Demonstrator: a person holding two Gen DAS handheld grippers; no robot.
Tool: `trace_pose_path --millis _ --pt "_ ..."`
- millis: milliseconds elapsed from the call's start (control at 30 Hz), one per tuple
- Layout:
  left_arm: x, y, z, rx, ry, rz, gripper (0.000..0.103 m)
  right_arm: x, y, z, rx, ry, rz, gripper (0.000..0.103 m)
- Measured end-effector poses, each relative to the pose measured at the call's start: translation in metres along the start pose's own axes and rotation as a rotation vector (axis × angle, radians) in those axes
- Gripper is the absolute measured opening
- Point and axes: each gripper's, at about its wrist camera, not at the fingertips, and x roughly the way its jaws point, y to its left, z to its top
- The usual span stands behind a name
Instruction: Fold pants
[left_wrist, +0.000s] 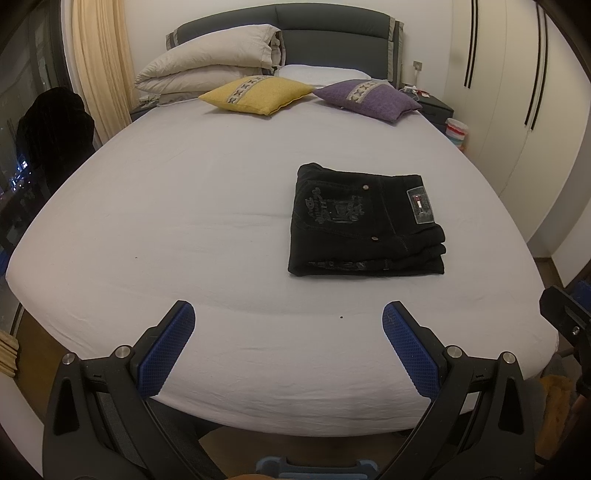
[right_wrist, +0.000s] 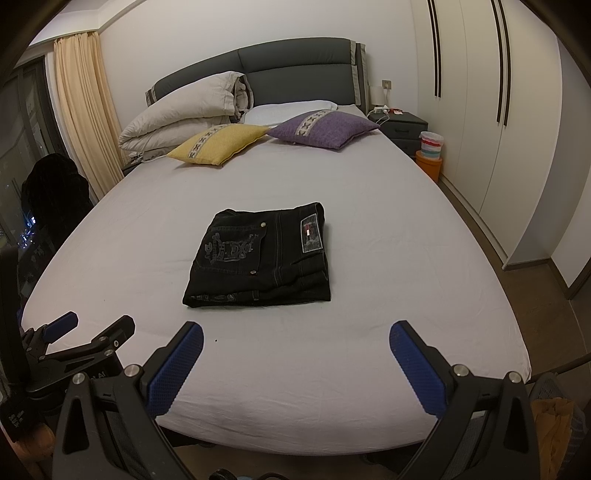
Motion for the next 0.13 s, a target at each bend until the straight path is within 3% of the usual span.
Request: trace_pose_path --millis 133 --pt "-0.0018 0.0009 -0.0006 0.002 -0.009 -0.006 0.103 -0.0016 -0.0037 -0.0027 0.003 0.004 0.000 0.103"
